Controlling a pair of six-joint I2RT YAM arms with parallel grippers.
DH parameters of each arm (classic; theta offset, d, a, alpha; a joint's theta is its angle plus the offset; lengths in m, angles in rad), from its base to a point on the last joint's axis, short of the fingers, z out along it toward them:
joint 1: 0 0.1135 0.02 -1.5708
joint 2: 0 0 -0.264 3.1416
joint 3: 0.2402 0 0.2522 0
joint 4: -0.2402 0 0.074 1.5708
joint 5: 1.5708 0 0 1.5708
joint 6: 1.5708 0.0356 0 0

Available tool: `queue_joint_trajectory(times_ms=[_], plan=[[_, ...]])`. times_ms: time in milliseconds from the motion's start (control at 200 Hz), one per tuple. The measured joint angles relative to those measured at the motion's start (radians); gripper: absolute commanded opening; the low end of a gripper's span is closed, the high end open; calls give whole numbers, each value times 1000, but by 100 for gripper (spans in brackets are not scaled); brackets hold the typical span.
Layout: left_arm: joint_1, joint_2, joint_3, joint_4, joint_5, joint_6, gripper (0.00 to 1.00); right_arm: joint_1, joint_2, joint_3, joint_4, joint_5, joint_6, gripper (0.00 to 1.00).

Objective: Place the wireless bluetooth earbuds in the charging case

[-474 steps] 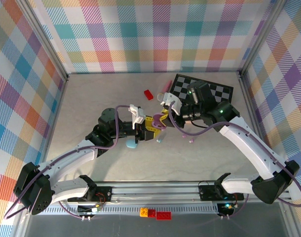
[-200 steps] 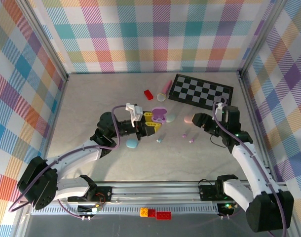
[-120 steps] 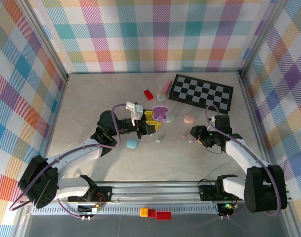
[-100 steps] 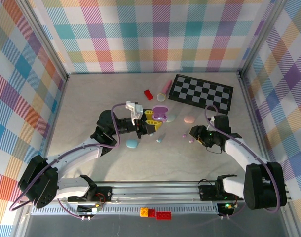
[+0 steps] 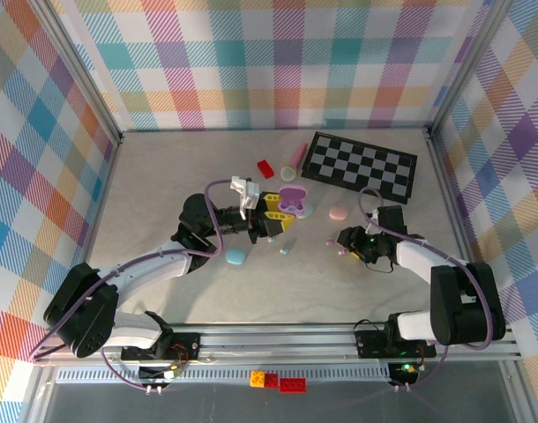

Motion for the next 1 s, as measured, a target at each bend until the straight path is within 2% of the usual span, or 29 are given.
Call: queue_joint_trajectory(times_ms=[270,510,865,1000], plan=[[0,0,6,15,2,-2,33,0,21,0,3,-3,-24,51],[4,-15,6,-13,15,17,33,0,33,0,12,-14,-26,43],[14,-57,5,-35,29,47,33,0,65,0,15,-24,-26,43],[14,-57,5,-46,29,51,33,-3,71,0,19,-35,-24,34]])
